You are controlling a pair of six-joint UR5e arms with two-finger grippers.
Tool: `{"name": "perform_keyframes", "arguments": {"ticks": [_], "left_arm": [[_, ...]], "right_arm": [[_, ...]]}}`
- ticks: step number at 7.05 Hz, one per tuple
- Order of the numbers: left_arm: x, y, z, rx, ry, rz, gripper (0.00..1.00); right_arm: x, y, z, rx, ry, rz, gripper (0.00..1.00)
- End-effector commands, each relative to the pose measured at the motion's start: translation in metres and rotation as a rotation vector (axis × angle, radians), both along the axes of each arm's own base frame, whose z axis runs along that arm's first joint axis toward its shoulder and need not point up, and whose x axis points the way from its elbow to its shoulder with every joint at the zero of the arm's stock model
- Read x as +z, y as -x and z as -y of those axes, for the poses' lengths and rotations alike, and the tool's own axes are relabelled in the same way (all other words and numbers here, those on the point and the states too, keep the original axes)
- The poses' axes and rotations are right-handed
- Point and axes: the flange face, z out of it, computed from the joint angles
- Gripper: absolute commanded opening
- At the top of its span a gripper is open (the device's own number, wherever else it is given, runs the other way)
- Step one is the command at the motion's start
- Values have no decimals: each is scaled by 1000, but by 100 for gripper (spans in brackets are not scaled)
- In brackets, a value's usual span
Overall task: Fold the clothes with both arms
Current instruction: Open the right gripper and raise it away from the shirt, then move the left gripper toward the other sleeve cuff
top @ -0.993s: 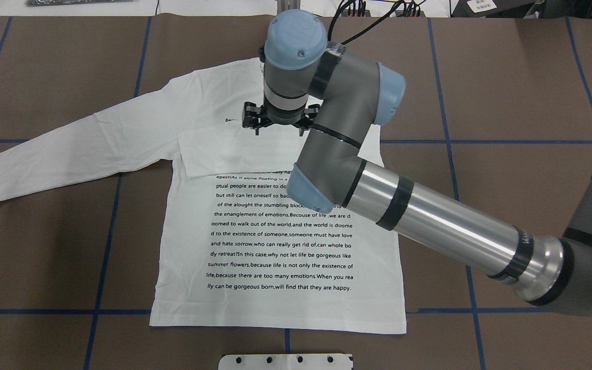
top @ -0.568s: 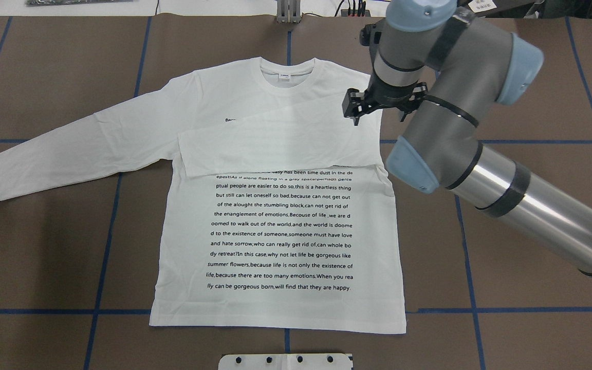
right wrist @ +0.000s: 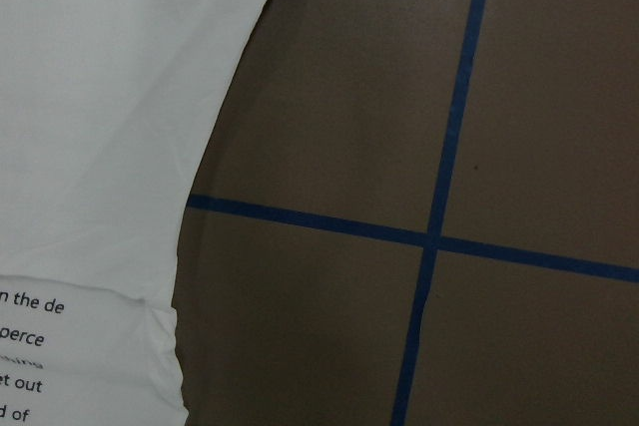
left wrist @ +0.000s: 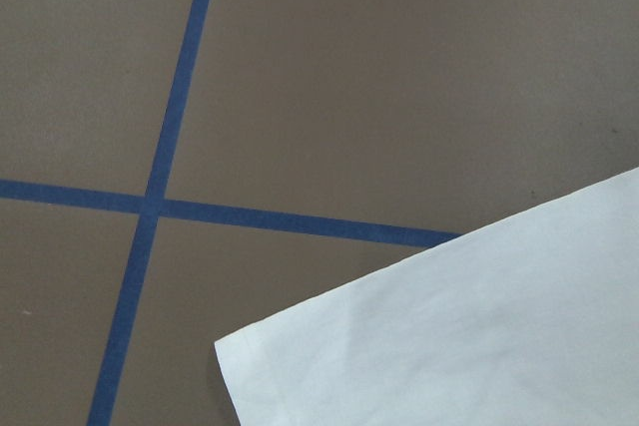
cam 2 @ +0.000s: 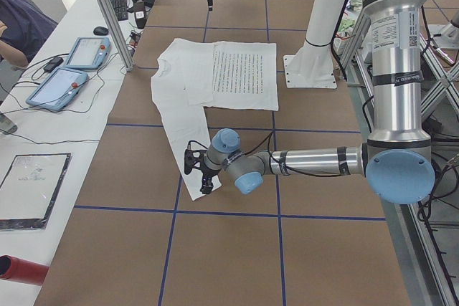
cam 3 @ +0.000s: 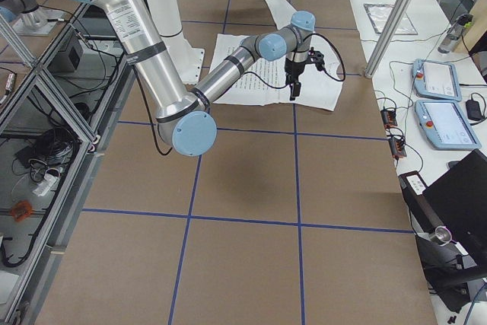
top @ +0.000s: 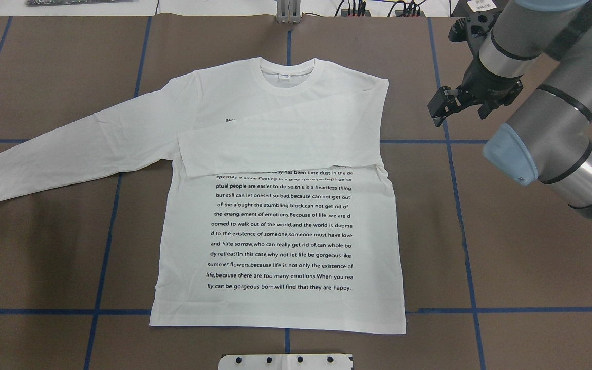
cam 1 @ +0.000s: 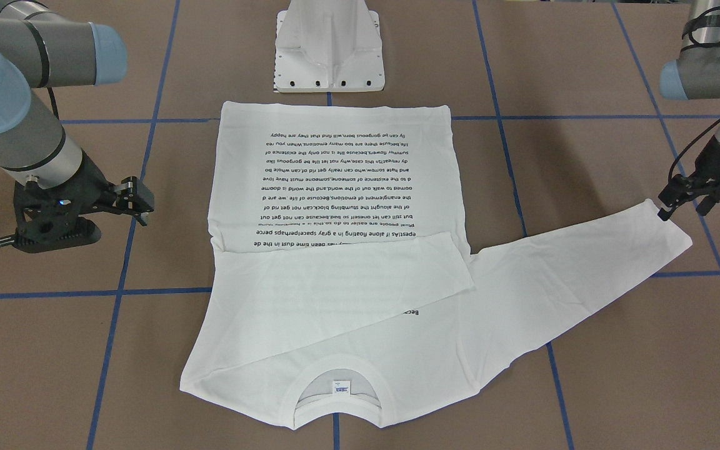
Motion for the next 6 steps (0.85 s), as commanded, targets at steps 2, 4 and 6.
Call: {"name": "perform_keyframes", "arguments": {"ticks": [2, 4, 6], "left_arm": [[21, -19, 8, 69, 23, 12, 99], [36, -28, 11, 218, -15, 21, 99], [47, -32, 14, 323, -34, 73, 99]], "right_arm": [[13, -17, -18, -4, -10, 6, 100], [11, -18, -19, -3, -14, 9, 100], [7, -20, -22, -3, -22, 14, 100]]}}
